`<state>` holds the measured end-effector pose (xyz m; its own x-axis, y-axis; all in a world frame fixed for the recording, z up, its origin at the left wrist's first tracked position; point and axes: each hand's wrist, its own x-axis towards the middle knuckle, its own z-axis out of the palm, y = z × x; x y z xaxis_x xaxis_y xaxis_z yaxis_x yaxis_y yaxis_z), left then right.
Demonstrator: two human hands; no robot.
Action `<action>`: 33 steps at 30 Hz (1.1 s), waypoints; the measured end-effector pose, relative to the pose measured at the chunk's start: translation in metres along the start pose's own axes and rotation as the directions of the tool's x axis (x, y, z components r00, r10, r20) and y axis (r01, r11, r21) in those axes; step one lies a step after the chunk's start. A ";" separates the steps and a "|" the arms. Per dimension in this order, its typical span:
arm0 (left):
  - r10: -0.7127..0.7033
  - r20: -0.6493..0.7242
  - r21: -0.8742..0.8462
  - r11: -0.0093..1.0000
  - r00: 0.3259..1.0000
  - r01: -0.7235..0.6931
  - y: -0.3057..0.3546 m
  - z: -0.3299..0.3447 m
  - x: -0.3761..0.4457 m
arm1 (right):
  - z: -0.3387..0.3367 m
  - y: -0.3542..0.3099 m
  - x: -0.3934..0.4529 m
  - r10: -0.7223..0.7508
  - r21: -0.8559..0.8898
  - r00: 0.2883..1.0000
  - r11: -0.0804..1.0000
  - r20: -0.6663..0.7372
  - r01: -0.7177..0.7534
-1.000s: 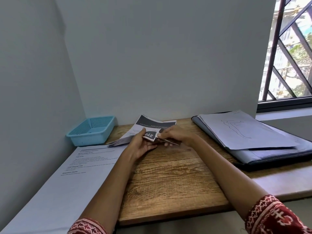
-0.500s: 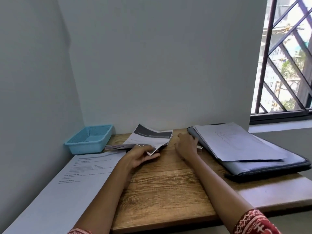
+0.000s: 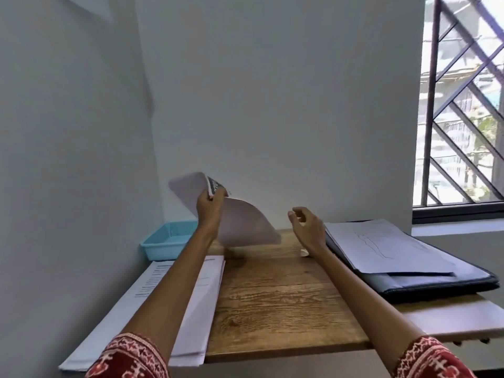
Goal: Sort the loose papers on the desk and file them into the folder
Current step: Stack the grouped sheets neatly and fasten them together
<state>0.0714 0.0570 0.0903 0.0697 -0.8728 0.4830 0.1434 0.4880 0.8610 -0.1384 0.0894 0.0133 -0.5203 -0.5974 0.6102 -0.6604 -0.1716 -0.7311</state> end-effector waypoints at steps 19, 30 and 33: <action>0.231 0.094 0.032 0.972 0.969 -0.234 0.063 -0.074 -0.031 | -0.015 -0.090 -0.043 -0.088 0.706 0.931 0.679 0.353 -0.203; -0.059 0.075 0.458 0.889 0.995 0.018 -0.055 -0.104 -0.083 | 0.023 -0.070 -0.101 0.121 0.442 0.892 0.835 0.435 -0.329; -0.106 0.000 0.586 0.806 0.994 0.086 -0.046 -0.116 -0.068 | 0.027 -0.087 -0.091 0.011 0.344 0.908 0.924 0.420 -0.170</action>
<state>0.1741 0.0932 -0.0011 0.0538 -0.9197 0.3889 -0.4573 0.3236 0.8283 -0.0188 0.1379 0.0135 -0.2521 -0.8728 0.4179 -0.3353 -0.3263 -0.8838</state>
